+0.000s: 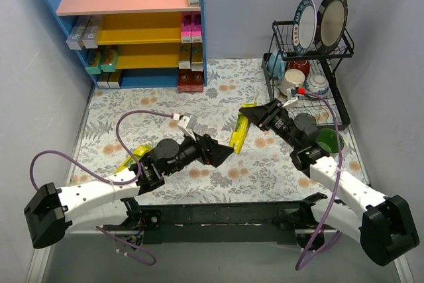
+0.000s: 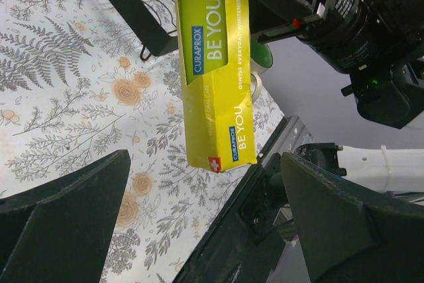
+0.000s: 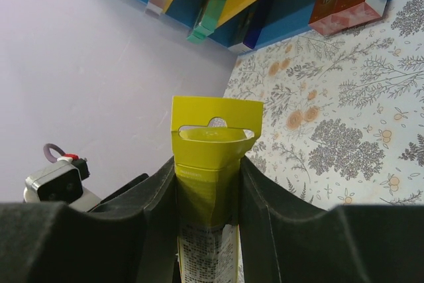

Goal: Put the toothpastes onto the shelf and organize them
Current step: Pick up the toothpaste from the center of the board.

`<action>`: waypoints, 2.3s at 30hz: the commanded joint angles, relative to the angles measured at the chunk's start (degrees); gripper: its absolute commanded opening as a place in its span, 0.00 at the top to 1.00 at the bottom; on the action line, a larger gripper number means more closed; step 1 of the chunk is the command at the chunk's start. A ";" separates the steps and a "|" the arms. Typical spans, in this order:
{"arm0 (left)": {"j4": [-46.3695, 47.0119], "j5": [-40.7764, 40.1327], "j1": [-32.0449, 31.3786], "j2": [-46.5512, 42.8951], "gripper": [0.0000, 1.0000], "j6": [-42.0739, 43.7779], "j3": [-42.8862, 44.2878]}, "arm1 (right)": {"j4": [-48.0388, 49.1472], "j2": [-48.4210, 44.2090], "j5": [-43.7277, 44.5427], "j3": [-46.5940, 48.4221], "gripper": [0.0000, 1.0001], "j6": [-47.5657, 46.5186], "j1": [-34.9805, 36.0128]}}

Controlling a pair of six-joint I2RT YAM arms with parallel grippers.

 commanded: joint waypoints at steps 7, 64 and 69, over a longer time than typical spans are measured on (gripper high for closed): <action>10.15 -3.96 -1.28 6.18 0.04 -4.67 0.72 | 12.31 -2.68 1.11 -2.89 0.58 5.69 -0.46; 27.74 13.79 2.23 9.71 0.50 -18.12 -5.17 | 41.24 9.36 -16.29 -2.89 0.56 13.69 -2.04; 24.49 15.81 2.85 10.06 0.50 -17.16 -3.77 | 41.85 9.98 -17.52 -2.27 0.55 13.34 -2.04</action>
